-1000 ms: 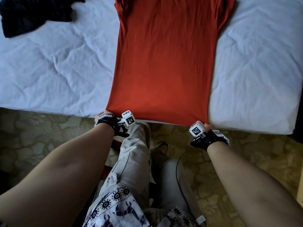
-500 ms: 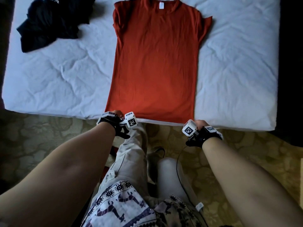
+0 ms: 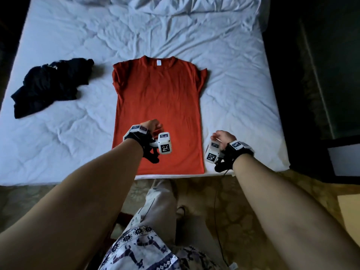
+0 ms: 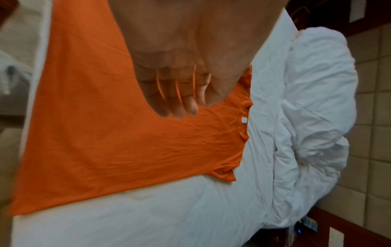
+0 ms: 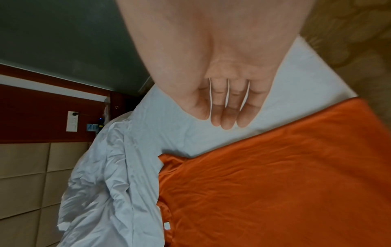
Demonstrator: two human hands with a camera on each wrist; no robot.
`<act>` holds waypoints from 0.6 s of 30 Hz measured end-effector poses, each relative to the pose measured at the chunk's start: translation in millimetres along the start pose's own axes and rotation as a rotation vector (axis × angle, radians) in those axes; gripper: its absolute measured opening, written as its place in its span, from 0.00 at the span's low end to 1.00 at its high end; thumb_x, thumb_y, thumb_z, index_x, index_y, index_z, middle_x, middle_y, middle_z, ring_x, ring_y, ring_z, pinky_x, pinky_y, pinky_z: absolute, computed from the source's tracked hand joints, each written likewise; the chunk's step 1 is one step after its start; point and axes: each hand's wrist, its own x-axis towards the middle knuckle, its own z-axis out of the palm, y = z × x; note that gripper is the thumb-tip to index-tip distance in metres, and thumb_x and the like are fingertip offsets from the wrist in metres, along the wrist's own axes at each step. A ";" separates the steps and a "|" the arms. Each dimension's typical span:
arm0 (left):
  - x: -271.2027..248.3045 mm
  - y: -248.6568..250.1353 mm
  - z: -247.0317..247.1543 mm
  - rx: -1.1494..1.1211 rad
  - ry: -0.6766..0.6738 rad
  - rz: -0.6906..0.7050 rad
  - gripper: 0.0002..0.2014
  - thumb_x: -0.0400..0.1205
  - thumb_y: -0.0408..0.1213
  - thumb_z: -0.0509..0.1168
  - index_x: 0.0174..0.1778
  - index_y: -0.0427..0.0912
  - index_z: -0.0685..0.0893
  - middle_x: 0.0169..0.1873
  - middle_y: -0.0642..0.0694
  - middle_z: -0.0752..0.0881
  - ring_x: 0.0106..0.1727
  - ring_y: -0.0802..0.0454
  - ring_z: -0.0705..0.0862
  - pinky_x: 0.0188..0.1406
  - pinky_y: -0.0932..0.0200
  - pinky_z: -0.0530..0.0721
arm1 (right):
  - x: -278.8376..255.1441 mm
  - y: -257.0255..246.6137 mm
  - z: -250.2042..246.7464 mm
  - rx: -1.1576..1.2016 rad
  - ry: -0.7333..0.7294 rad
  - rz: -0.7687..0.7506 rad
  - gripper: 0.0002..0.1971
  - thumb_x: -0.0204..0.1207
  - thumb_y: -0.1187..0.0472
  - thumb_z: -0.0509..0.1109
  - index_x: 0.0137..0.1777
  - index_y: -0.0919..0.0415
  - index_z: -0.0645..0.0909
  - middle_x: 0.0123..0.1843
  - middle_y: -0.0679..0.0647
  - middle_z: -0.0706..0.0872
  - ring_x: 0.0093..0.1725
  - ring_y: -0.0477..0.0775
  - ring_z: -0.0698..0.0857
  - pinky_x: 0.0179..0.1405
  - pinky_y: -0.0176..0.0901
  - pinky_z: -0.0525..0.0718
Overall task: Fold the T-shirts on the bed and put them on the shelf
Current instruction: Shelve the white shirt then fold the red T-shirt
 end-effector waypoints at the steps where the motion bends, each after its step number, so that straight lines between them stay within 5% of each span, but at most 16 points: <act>1: 6.3 12.4 3.8 -0.018 -0.003 0.009 0.14 0.81 0.32 0.59 0.28 0.40 0.75 0.18 0.46 0.81 0.28 0.51 0.79 0.31 0.60 0.75 | 2.0 -10.2 5.4 0.020 -0.002 -0.010 0.10 0.80 0.69 0.63 0.37 0.62 0.76 0.33 0.54 0.82 0.34 0.49 0.83 0.35 0.47 0.78; 4: 31.2 51.9 15.2 -0.068 -0.002 0.016 0.10 0.81 0.32 0.63 0.33 0.37 0.81 0.28 0.44 0.86 0.33 0.48 0.85 0.38 0.53 0.80 | 20.3 -41.4 24.4 0.023 -0.014 -0.031 0.10 0.80 0.68 0.63 0.36 0.62 0.76 0.29 0.52 0.83 0.32 0.50 0.83 0.36 0.44 0.75; 7: 68.4 89.3 28.2 -0.029 -0.032 0.000 0.09 0.80 0.34 0.63 0.36 0.36 0.82 0.33 0.43 0.86 0.36 0.46 0.85 0.45 0.51 0.80 | 53.3 -72.8 47.1 0.025 -0.003 -0.014 0.09 0.81 0.68 0.62 0.38 0.63 0.76 0.35 0.54 0.83 0.36 0.52 0.83 0.37 0.46 0.78; 12: 129.3 142.1 50.7 0.028 0.001 0.078 0.07 0.83 0.35 0.63 0.40 0.40 0.80 0.36 0.44 0.85 0.35 0.49 0.85 0.31 0.56 0.84 | 110.3 -115.0 81.3 0.005 -0.001 0.021 0.07 0.82 0.67 0.62 0.42 0.62 0.76 0.39 0.54 0.82 0.38 0.51 0.83 0.39 0.46 0.83; 18: 204.5 178.7 90.3 0.131 0.042 0.122 0.10 0.84 0.33 0.59 0.37 0.41 0.76 0.32 0.44 0.81 0.31 0.49 0.80 0.36 0.55 0.82 | 179.7 -146.0 104.3 -0.098 -0.031 -0.008 0.07 0.82 0.64 0.63 0.42 0.58 0.79 0.40 0.52 0.83 0.42 0.48 0.84 0.37 0.42 0.81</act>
